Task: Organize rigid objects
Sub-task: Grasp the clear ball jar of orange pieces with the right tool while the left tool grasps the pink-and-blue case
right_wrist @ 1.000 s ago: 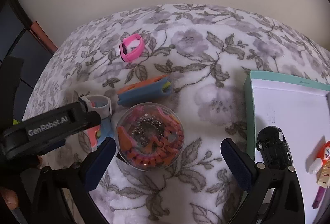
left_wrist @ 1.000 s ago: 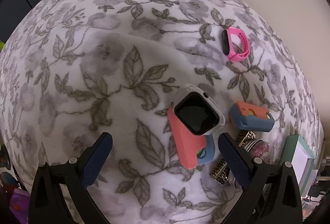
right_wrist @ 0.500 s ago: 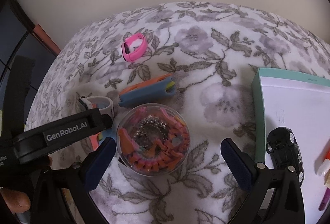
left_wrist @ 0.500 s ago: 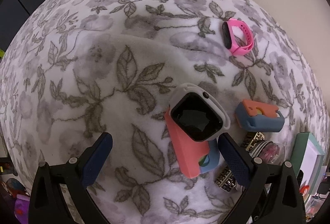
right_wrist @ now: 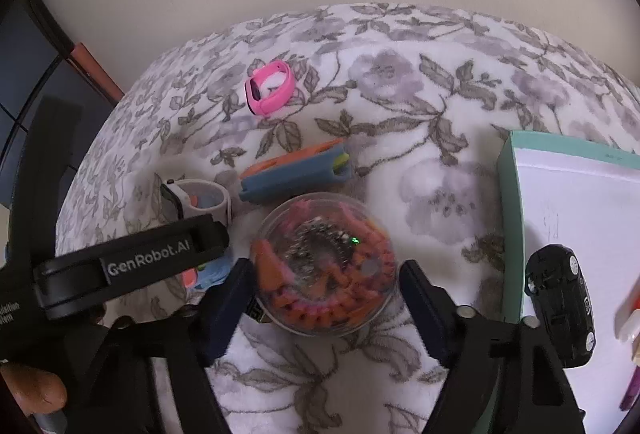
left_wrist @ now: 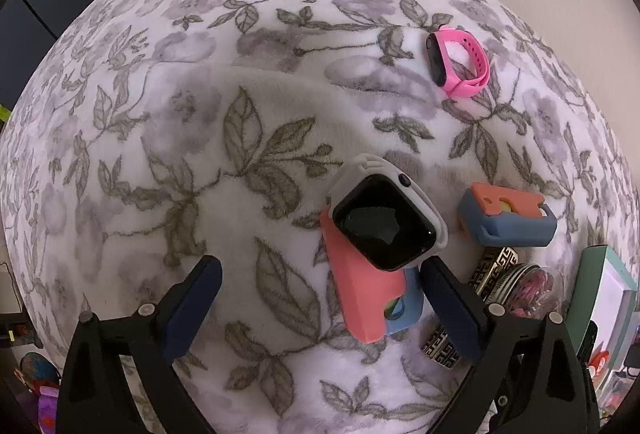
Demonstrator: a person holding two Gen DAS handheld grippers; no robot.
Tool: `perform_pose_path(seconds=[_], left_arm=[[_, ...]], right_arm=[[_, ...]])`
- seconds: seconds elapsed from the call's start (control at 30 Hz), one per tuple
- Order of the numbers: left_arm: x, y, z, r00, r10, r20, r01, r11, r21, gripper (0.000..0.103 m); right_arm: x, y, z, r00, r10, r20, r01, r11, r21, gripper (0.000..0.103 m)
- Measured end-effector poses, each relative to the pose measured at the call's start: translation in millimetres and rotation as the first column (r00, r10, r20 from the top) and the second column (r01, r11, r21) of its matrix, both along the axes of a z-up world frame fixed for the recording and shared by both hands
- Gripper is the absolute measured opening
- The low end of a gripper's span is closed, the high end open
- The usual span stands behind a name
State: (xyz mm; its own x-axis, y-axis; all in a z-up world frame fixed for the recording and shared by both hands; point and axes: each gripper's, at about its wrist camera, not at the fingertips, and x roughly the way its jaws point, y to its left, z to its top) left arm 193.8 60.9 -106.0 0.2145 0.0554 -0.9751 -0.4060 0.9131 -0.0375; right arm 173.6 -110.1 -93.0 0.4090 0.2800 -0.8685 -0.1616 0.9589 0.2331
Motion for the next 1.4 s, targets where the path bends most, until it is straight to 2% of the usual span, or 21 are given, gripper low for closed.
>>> perform_pose_path(seconds=[0.2, 0.3, 0.47, 0.57, 0.8, 0.87, 1.07, 1.23, 1.4], left_arm=[[0.0, 3.5, -2.1, 1.000, 0.000, -0.011, 0.000, 1.000, -0.009, 0.098], [-1.3, 4.7, -0.2, 1.000, -0.008, -0.004, 0.008, 0.999, -0.031, 0.088], [-0.1, -5.1, 6.6, 0.999, -0.052, 0.013, 0.052, 0.998, -0.036, 0.065], [-0.3, -7.9, 8.2, 0.997, -0.073, 0.019, 0.073, 0.997, -0.038, 0.056], [0.9, -9.7, 7.2, 0.996, -0.087, 0.020, 0.088, 0.996, -0.022, 0.055], [0.2, -10.2, 7.7, 0.995, -0.094, 0.024, 0.095, 0.995, -0.037, 0.045], [0.8, -22.5, 9.9, 0.993, -0.119, 0.010, 0.119, 0.993, -0.017, 0.045], [-3.1, -14.7, 9.6, 0.994, -0.104, -0.019, 0.103, 0.994, -0.039, 0.045], [-7.0, -5.6, 9.7, 0.995, -0.085, -0.043, 0.084, 0.996, -0.016, 0.045]], right_arm=[[-1.0, -2.5, 0.2, 1.000, 0.000, -0.002, 0.000, 1.000, -0.005, 0.073], [-1.2, -3.5, -0.1, 1.000, -0.001, -0.003, 0.001, 1.000, -0.004, 0.073], [-1.0, -3.4, -0.4, 1.000, -0.001, -0.004, 0.001, 1.000, -0.006, 0.073], [-1.1, -3.1, -0.6, 1.000, -0.002, -0.004, 0.002, 1.000, -0.005, 0.073], [-0.9, -3.4, -0.6, 1.000, -0.003, -0.004, 0.003, 1.000, -0.006, 0.073], [-0.8, -3.3, -0.6, 1.000, -0.002, -0.004, 0.002, 1.000, -0.007, 0.073], [-2.2, -2.0, -0.3, 1.000, 0.003, -0.007, -0.003, 1.000, -0.020, 0.073], [-1.5, -3.5, 0.1, 1.000, 0.000, -0.022, -0.001, 1.000, -0.027, 0.073], [-1.9, -9.1, 3.9, 0.999, -0.017, -0.031, 0.016, 0.999, -0.030, 0.072]])
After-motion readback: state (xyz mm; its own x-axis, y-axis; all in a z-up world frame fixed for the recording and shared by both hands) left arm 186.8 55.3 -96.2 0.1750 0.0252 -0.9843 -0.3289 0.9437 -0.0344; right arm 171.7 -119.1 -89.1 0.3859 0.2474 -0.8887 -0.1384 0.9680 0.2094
